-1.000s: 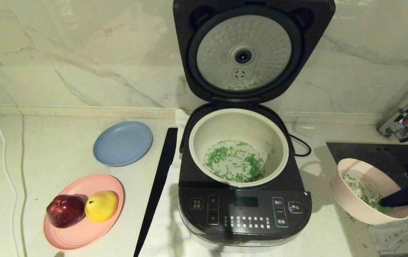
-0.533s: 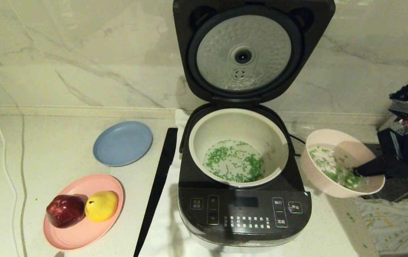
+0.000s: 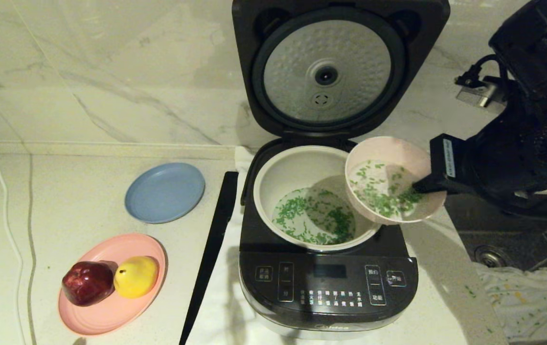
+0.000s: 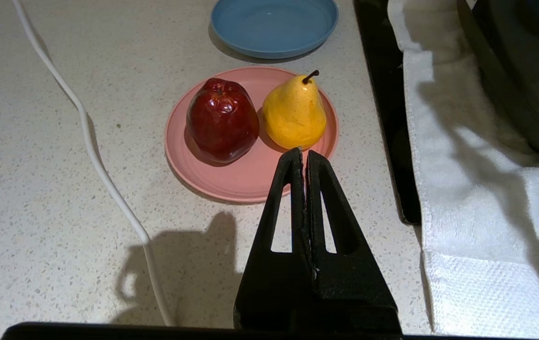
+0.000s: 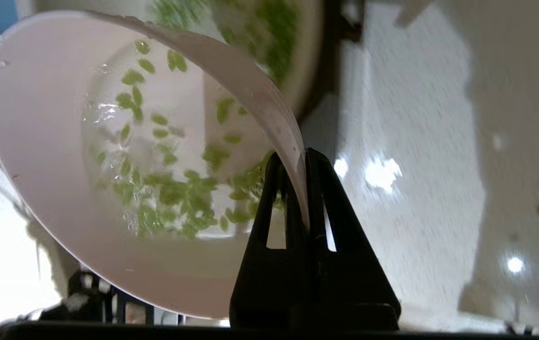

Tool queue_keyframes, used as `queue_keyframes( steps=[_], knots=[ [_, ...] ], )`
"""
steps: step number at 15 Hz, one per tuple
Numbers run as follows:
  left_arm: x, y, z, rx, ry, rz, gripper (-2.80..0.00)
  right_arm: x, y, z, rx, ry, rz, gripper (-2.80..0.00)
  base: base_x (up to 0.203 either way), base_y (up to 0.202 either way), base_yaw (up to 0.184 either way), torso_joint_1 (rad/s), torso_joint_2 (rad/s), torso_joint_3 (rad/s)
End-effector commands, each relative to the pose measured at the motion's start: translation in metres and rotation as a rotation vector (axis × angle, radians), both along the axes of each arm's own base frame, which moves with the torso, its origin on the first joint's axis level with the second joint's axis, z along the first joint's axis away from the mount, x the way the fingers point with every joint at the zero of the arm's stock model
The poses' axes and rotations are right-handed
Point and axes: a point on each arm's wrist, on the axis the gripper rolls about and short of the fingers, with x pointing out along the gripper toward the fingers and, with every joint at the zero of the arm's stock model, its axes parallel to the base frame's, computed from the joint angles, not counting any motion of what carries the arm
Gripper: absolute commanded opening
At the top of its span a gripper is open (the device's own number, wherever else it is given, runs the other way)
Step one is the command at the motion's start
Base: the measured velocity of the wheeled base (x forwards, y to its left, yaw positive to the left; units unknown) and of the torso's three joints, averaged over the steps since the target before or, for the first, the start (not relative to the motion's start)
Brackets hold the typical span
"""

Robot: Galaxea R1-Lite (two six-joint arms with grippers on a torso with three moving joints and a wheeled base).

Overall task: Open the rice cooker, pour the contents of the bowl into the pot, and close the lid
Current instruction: Pour the water from the bowl into the rice cooker

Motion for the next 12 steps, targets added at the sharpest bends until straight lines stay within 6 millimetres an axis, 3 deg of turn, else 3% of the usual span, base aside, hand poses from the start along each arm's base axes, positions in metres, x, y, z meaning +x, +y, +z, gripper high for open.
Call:
queue_keyframes(
  steps=[1,6,12],
  knots=[
    [0.000,0.000,-0.001,0.000,0.005,0.000,-2.80,0.017,0.028,-0.004,-0.003,0.001,0.014,-2.80,0.000,0.000,0.000,0.000,0.00,0.000],
    [0.000,0.000,-0.001,0.000,0.005,0.000,-2.80,0.041,0.060,-0.018,-0.006,-0.014,0.019,-2.80,0.000,0.000,0.000,0.000,0.00,0.000],
    [0.000,0.000,-0.001,0.000,0.005,0.000,-2.80,0.049,0.067,-0.025,0.013,-0.015,0.005,-2.80,0.000,0.000,0.000,0.000,0.00,0.000]
  ],
)
